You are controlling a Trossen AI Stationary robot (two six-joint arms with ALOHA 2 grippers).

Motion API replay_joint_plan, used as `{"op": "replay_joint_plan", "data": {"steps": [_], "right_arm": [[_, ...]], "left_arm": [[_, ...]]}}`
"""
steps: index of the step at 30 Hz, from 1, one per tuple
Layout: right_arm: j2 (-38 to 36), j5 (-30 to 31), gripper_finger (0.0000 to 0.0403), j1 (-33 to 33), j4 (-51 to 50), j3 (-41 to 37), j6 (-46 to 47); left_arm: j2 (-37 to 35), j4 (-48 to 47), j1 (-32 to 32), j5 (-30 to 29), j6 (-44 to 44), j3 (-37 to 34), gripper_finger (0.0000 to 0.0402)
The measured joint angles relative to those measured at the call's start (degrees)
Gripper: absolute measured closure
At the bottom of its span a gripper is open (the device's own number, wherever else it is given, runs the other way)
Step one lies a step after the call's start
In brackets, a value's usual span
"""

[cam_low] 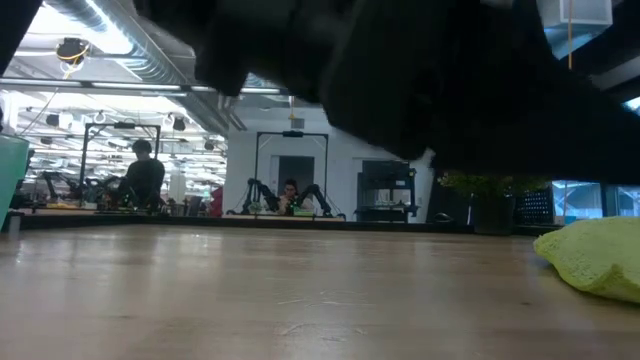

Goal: Roll microfiber towels into tight, uniform cylinder then place into a basket
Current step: Fold the yellow green microfiber towel

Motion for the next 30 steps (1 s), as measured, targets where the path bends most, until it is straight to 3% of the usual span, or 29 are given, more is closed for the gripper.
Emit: {"op": "replay_joint_plan", "data": {"steps": [30], "right_arm": [[0.02, -0.02, 0.024, 0.0, 2.34, 0.0, -3.02]], "left_arm": [[1.98, -0.17, 2.8, 3.02, 1.25, -0.04, 0.0173]]}}
